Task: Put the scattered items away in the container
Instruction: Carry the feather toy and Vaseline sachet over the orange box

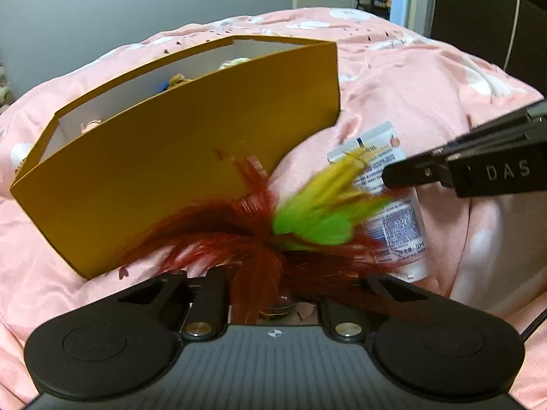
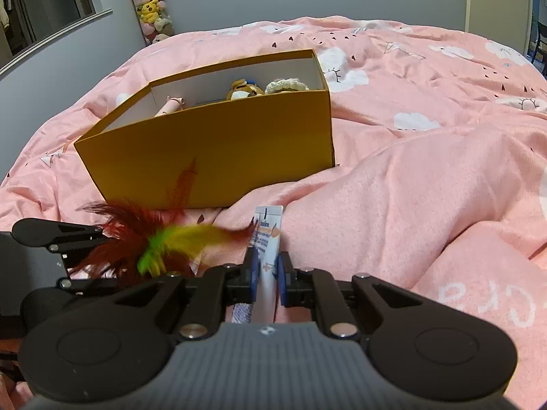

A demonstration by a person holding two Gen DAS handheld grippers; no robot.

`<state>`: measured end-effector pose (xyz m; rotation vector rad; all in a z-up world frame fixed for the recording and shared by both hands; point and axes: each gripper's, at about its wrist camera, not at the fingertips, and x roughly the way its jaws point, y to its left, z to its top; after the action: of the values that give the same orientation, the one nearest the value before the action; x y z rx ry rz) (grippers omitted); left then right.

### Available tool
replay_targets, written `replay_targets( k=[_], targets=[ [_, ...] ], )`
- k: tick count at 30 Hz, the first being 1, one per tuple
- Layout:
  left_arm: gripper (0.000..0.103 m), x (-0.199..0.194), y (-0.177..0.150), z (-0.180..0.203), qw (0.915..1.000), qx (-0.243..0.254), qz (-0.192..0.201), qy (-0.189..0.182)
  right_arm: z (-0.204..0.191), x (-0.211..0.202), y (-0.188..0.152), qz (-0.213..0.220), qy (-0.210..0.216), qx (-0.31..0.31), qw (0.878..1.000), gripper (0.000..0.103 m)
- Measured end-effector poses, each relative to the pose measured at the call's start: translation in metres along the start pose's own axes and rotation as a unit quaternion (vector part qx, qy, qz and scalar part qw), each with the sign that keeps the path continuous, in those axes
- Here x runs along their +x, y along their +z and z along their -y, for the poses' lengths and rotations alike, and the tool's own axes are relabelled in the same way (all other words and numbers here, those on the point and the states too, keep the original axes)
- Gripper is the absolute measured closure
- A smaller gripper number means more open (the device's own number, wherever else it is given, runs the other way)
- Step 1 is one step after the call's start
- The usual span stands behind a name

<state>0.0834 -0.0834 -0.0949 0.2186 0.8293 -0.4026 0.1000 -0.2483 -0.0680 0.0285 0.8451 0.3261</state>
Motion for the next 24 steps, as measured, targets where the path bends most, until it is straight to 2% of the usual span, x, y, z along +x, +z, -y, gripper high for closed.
replay_targets(
  k=[6,12,24],
  targets=[
    [0.091,-0.023,0.006,-0.007,0.9994,-0.018,0.025,-0.013,0.0,-0.014,0.003,0.005,0.01,0.003,1.0,0.09],
    [0.091,-0.044,0.024,-0.022,0.9974,-0.051,0.04,-0.034,-0.004,-0.035,0.019,0.032,0.025,-0.007,0.999,0.09],
    [0.091,-0.079,0.11,-0.067,0.9884,-0.077,0.123,-0.047,-0.008,-0.066,0.1,0.122,0.045,-0.018,0.991,0.09]
  ],
)
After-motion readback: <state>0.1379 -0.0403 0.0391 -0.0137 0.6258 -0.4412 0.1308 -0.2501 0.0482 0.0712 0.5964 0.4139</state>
